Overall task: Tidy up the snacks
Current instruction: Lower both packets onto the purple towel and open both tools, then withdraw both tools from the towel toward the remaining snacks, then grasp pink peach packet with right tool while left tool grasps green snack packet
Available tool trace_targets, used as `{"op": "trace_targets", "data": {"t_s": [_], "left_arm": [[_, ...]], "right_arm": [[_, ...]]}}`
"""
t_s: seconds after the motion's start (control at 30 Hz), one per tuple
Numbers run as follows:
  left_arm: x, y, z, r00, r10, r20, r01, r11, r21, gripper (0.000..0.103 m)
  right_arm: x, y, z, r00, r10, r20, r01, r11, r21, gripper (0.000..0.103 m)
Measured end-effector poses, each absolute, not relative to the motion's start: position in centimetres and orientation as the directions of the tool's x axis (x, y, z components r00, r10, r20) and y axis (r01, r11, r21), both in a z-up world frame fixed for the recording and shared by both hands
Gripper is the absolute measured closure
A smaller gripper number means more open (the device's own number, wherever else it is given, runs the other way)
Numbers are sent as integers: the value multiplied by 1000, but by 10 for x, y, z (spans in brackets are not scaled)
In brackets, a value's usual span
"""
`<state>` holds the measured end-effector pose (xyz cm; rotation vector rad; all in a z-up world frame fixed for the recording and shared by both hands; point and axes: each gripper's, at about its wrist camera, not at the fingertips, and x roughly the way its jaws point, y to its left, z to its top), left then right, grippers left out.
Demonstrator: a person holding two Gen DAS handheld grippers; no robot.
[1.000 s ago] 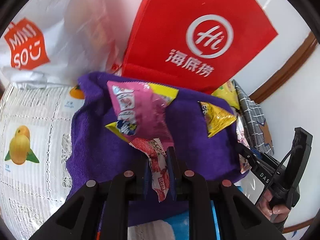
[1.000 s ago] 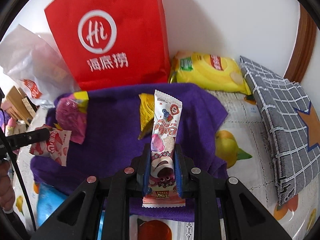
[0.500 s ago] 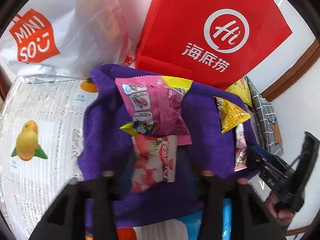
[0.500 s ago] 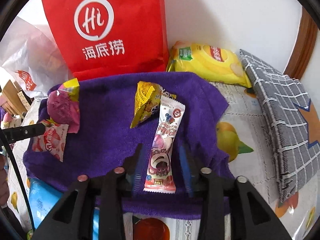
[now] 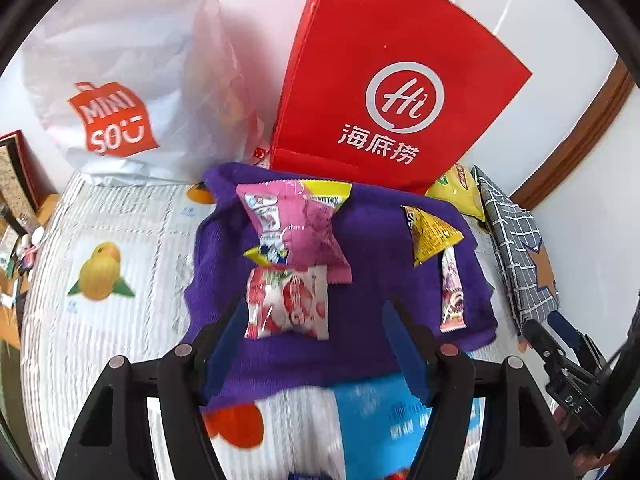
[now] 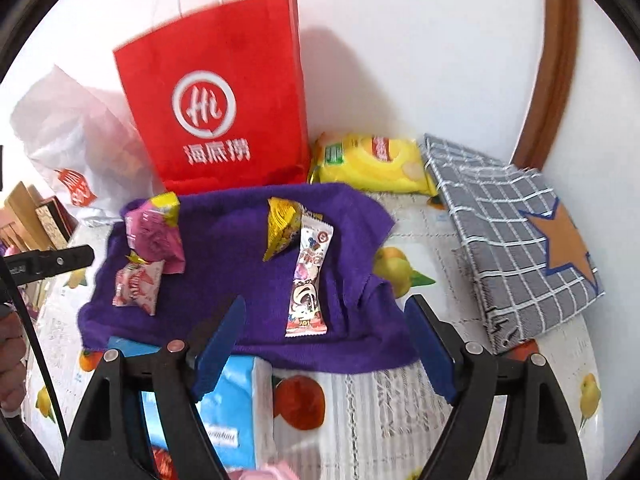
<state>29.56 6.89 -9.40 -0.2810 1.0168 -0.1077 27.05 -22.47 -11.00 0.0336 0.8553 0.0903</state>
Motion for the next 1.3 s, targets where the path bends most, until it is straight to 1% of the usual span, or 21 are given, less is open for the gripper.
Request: {"op": "trace_targets", "data": {"t_s": [0.03,0.1,0.17,0.27,0.33,0.47,0.6,0.7,0.97,1.0,1.1,1.3], "left_arm": [[290,69,-91,528,-213,-822,-46,959,-278,35],[279,71,-83,542,-202,-816,-53,961,-273,35],[269,71,-77,554,-193,-810,-57,962,-268,35],[255,70,-68,564,-187,-805,-49,965,-258,35],[248,70,-64,569,-197,-798,-44,962,-269,35],[232,70,-56,580,-218,-785,-38,955,-293,35],[219,66,-51,586,-215,-781,-38,956,-291,35],[211,63,-48,583,-218,-782,-37,955,-294,35],[192,59,-48,583,-208,-786,-25,962,-273,35],[190,59,-49,582,-205,-787,-26,963,-270,35],[185,61,-53,577,-193,-794,-29,966,-256,35],[184,67,-64,559,-169,-812,-50,970,-237,35]], "right_arm": [[261,-228,-106,663,124,-739,-77,992,97,22],[251,-229,-102,664,138,-735,-83,990,111,22],[242,-230,-99,671,118,-732,-72,993,94,25],[229,-228,-102,659,106,-745,-92,994,60,26],[221,-227,-106,640,113,-760,-113,992,53,31],[201,-225,-111,623,124,-772,-136,990,49,32],[187,-225,-114,613,127,-780,-137,989,54,32],[177,-222,-116,611,130,-781,-155,987,43,34],[160,-213,-139,558,215,-801,-251,964,83,34],[159,-211,-144,544,229,-807,-271,958,89,33],[158,-205,-157,509,251,-823,-315,945,94,26],[163,-196,-185,467,243,-850,-359,931,69,25]]}}
